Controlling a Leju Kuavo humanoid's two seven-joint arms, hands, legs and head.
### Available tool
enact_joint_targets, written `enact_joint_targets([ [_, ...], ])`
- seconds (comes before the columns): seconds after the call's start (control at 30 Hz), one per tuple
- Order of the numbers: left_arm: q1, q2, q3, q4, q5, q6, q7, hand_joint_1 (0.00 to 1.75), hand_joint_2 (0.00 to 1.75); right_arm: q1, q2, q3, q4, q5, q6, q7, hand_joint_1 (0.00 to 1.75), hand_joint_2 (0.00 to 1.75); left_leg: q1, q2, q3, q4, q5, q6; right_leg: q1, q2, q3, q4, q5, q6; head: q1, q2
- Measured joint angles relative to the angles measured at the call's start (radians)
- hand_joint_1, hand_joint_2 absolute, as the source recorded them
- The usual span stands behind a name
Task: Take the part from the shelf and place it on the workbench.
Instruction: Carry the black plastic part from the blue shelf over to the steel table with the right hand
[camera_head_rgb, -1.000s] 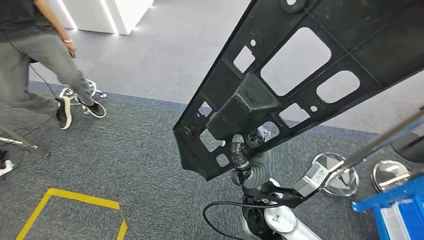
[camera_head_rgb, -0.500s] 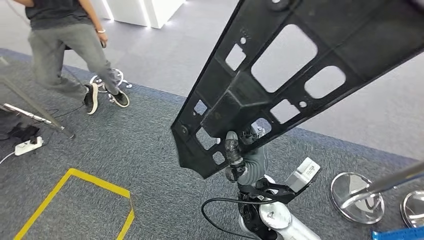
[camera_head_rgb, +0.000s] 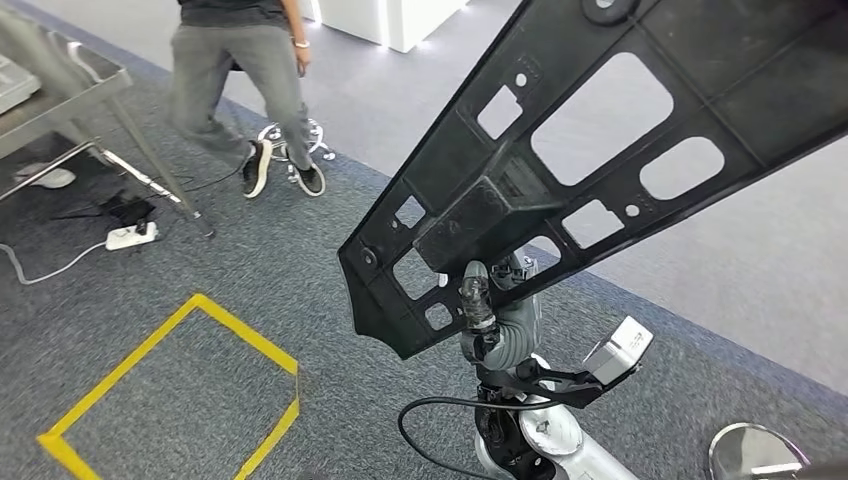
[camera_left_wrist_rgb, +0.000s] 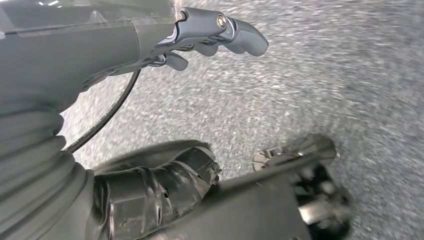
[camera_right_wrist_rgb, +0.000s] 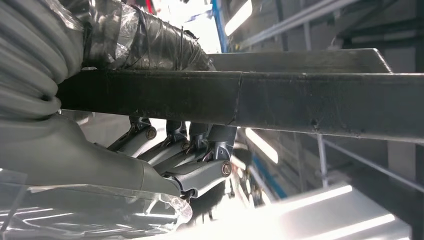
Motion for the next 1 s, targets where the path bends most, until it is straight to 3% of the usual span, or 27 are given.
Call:
enact_joint_targets([
  [0.03,0.001,0.0,0.0,0.0,-0.001,0.0,0.001,0.0,1.75,0.001,0.0,-0.002,0.0,-0.004,0.003,-0.003,1.75,1.75,0.002,-0.015,-0.001,0.01,-0.008,-0.005,-0.005,0.013,0.019,-0.062,0.044,0.004,0.0,0.0],
  [0.1,-0.001,0.0,0.0,0.0,-0.002,0.0,0.002,0.0,1.75,0.002,0.0,-0.006,0.0,-0.007,0.006,-0.005,1.75,1.75,0.006,-0.041,-0.012,0.035,-0.023,-0.019,-0.015,0.059,0.056,-0.163,0.092,0.008,0.001,0.0],
  [0.17,-0.003,0.0,0.0,0.0,-0.003,0.0,0.004,0.0,1.75,0.005,-0.001,-0.01,0.0,-0.01,0.009,-0.006,1.75,1.75,0.009,-0.063,-0.026,0.049,-0.027,-0.03,-0.016,0.084,0.066,-0.188,0.09,-0.001,0.002,0.0],
  [0.23,0.0,0.001,0.0,0.0,-0.003,-0.001,0.005,0.0,1.75,0.007,-0.001,-0.012,0.0,-0.01,0.009,-0.006,1.75,1.75,0.013,-0.072,-0.032,0.05,-0.027,-0.038,-0.014,0.064,0.072,-0.194,0.091,-0.016,0.001,0.0],
  [0.3,0.002,0.001,0.0,0.0,-0.005,-0.002,0.006,0.0,1.75,0.007,0.0,-0.012,0.0,-0.001,0.005,-0.003,1.75,1.75,0.012,-0.027,-0.051,0.089,-0.047,-0.048,-0.016,0.04,0.082,-0.202,0.089,-0.028,-0.005,0.0],
  [0.37,-0.001,0.0,0.0,0.0,-0.01,-0.005,0.009,0.0,1.75,0.009,0.0,-0.012,0.0,0.021,-0.009,0.004,1.75,1.75,0.014,0.032,-0.11,0.198,-0.095,-0.059,-0.013,0.013,0.089,-0.206,0.085,-0.035,-0.012,0.0],
  [0.43,-0.002,-0.001,0.0,0.0,-0.015,-0.008,0.01,0.0,1.75,0.013,0.0,-0.012,0.0,0.044,-0.025,0.012,1.75,1.75,0.021,0.05,-0.173,0.302,-0.125,-0.066,-0.01,-0.017,0.093,-0.206,0.079,-0.038,-0.013,0.0],
  [0.47,-0.002,-0.001,0.0,0.0,-0.018,-0.008,0.011,0.0,1.75,0.016,0.0,-0.012,0.0,0.05,-0.03,0.015,1.75,1.75,0.023,0.052,-0.187,0.318,-0.12,-0.067,-0.009,-0.03,0.094,-0.206,0.077,-0.038,-0.014,0.0],
  [0.5,-0.001,-0.001,0.0,0.0,-0.019,-0.009,0.012,0.0,1.75,0.018,0.0,-0.012,0.0,0.056,-0.034,0.017,1.75,1.75,0.024,0.054,-0.184,0.305,-0.102,-0.067,-0.008,-0.04,0.097,-0.206,0.075,-0.038,-0.013,0.0],
  [0.57,-0.001,-0.001,0.0,0.0,-0.02,-0.009,0.015,0.0,1.75,0.02,0.0,-0.012,0.0,0.061,-0.038,0.02,1.75,1.75,0.023,0.063,-0.137,0.208,-0.044,-0.062,-0.007,-0.058,0.104,-0.207,0.07,-0.036,-0.014,0.0],
  [0.63,-0.003,-0.001,0.0,0.0,-0.022,-0.01,0.017,0.0,1.75,0.02,-0.001,-0.012,0.0,0.065,-0.041,0.021,1.75,1.75,0.013,0.104,-0.074,0.089,-0.004,-0.05,-0.004,-0.075,0.114,-0.211,0.064,-0.032,-0.014,0.0],
  [0.7,-0.006,0.0,0.0,0.0,-0.024,-0.012,0.018,0.0,1.75,0.023,-0.001,-0.013,0.0,0.068,-0.047,0.02,1.75,1.75,0.001,0.127,-0.047,0.036,-0.002,-0.041,-0.001,-0.093,0.123,-0.217,0.06,-0.023,-0.013,0.0],
  [0.77,-0.005,0.004,0.0,0.0,-0.018,-0.014,0.017,0.0,1.75,0.025,-0.001,-0.013,0.0,0.064,-0.052,0.019,1.75,1.75,0.002,0.105,-0.038,0.023,-0.001,-0.033,-0.001,-0.107,0.135,-0.223,0.055,-0.01,-0.012,0.0],
  [0.8,-0.004,0.006,0.0,0.0,-0.014,-0.014,0.016,0.0,1.75,0.026,-0.001,-0.013,0.0,0.061,-0.053,0.019,1.75,1.75,0.005,0.094,-0.028,0.013,0.001,-0.029,-0.001,-0.099,0.139,-0.218,0.048,-0.005,-0.01,0.0],
  [0.87,-0.004,0.01,0.0,0.0,-0.005,-0.014,0.014,0.0,1.75,0.026,-0.001,-0.015,0.002,0.055,-0.052,0.016,1.75,1.75,0.013,0.073,-0.007,-0.005,0.005,-0.018,-0.001,-0.052,0.113,-0.152,0.013,0.001,-0.004,0.0],
  [0.93,-0.009,0.013,0.0,0.0,-0.003,-0.016,0.011,0.0,1.75,0.029,-0.001,-0.017,0.005,0.052,-0.051,0.015,1.75,1.75,0.012,0.05,-0.004,-0.005,0.003,-0.01,0.0,-0.012,0.042,-0.027,-0.039,0.0,0.003,0.0],
  [0.97,-0.009,0.013,0.0,0.0,-0.002,-0.016,0.01,0.0,1.75,0.033,-0.002,-0.018,0.006,0.05,-0.05,0.015,1.75,1.75,0.011,0.036,-0.004,-0.003,0.001,-0.009,-0.001,-0.007,0.009,0.023,-0.051,0.001,0.006,0.0],
  [1.0,-0.008,0.013,0.0,0.0,-0.002,-0.016,0.01,0.0,1.75,0.036,-0.003,-0.019,0.008,0.049,-0.05,0.015,1.75,1.75,0.011,0.021,-0.004,0.0,-0.002,-0.009,-0.001,-0.005,-0.009,0.041,-0.043,0.002,0.007,0.0],
])
